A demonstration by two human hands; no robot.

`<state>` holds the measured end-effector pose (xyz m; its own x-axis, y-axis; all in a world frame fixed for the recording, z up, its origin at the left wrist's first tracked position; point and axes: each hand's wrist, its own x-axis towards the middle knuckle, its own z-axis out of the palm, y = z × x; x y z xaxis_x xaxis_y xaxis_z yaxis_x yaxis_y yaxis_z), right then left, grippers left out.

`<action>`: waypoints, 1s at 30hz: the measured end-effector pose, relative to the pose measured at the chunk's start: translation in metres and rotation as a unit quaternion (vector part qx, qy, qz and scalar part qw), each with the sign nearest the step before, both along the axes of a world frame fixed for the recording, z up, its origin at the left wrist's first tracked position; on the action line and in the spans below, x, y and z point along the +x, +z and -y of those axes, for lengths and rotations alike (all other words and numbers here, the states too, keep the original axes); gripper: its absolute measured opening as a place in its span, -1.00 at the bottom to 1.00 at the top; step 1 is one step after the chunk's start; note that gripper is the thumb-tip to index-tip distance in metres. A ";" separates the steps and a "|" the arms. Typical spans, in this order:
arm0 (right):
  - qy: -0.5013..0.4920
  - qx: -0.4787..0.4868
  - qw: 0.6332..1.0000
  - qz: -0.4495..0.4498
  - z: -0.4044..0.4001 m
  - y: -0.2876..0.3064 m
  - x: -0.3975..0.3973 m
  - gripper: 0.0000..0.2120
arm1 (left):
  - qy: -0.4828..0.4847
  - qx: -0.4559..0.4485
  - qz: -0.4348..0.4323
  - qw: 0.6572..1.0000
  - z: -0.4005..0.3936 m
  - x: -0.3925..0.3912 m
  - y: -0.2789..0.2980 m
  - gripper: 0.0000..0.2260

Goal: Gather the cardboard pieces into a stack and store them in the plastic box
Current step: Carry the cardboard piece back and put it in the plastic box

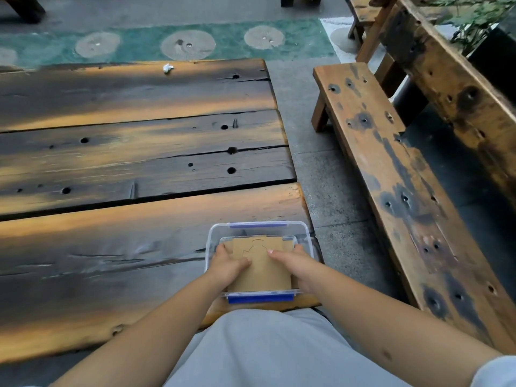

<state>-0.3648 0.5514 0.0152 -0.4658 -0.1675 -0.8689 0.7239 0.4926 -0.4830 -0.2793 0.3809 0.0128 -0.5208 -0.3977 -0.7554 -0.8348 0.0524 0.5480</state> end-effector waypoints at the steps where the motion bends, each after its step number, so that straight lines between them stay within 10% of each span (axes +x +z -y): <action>1: 0.004 0.001 1.000 -0.002 0.001 0.000 0.001 0.02 | 0.002 0.005 0.000 1.000 0.000 0.001 -0.001 -0.31; 30: 0.087 -0.097 0.991 0.033 -0.016 -0.007 -0.005 -0.47 | -0.075 0.178 0.000 0.981 0.016 0.015 -0.004 -0.46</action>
<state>-0.3699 0.5670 0.0085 -0.3585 -0.4074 -0.8399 0.6697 0.5145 -0.5355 -0.2641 0.3648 0.0088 -0.5538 -0.0282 -0.8321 -0.8320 -0.0195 0.5544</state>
